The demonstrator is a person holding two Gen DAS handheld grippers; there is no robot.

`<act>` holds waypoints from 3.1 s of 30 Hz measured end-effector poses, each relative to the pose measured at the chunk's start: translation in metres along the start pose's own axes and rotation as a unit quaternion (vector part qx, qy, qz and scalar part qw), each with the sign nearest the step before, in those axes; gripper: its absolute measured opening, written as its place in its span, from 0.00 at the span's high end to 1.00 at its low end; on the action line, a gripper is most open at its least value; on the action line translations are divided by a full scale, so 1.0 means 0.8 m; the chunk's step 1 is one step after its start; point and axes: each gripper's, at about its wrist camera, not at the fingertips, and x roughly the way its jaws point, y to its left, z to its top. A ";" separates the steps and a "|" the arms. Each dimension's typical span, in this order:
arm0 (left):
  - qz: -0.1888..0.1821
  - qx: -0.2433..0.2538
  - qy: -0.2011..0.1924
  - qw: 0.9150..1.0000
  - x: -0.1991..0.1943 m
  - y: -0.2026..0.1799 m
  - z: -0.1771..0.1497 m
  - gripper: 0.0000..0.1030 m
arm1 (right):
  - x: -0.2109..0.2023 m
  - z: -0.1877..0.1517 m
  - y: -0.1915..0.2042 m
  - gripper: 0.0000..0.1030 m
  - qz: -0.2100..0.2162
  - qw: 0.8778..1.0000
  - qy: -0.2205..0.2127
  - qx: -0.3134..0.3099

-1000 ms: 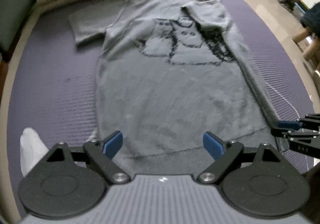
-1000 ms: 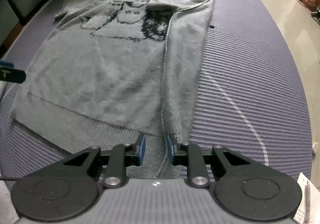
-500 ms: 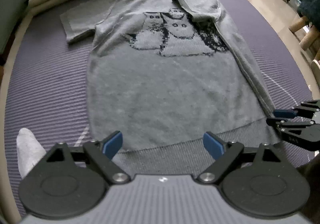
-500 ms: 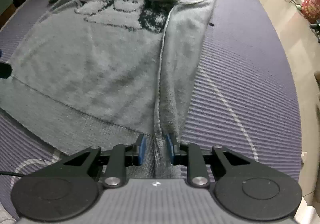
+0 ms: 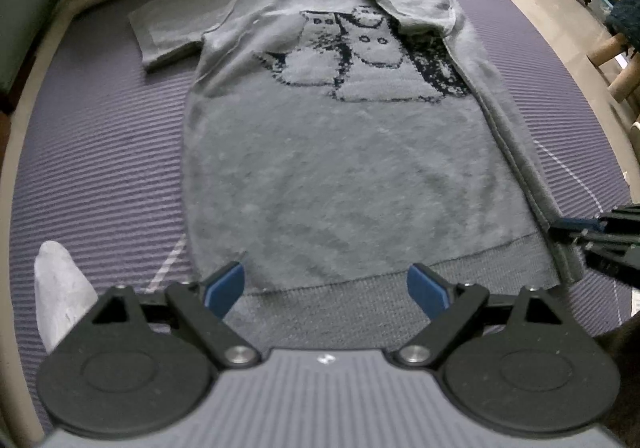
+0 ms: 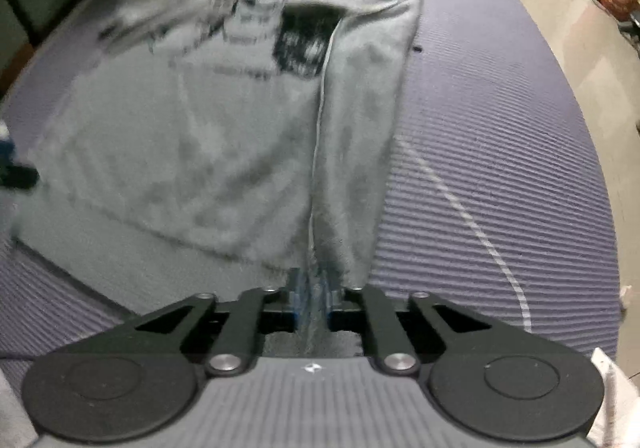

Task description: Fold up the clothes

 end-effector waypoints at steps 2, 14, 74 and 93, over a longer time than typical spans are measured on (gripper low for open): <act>0.000 0.001 0.001 1.000 0.001 0.000 0.000 0.12 | 0.002 0.001 0.008 0.77 -0.013 1.000 0.001 -0.022; 0.001 -0.003 0.010 1.000 0.004 0.002 -0.002 0.11 | 0.007 0.002 -0.001 0.93 -0.012 1.000 -0.002 0.006; 0.077 -0.322 -0.113 0.937 0.096 0.194 0.165 0.22 | 0.043 0.128 0.083 0.23 0.020 0.985 -0.157 -0.067; 0.099 -0.408 -0.199 0.886 0.110 0.168 0.202 0.94 | 0.025 0.110 0.060 0.23 -0.006 0.974 -0.199 -0.109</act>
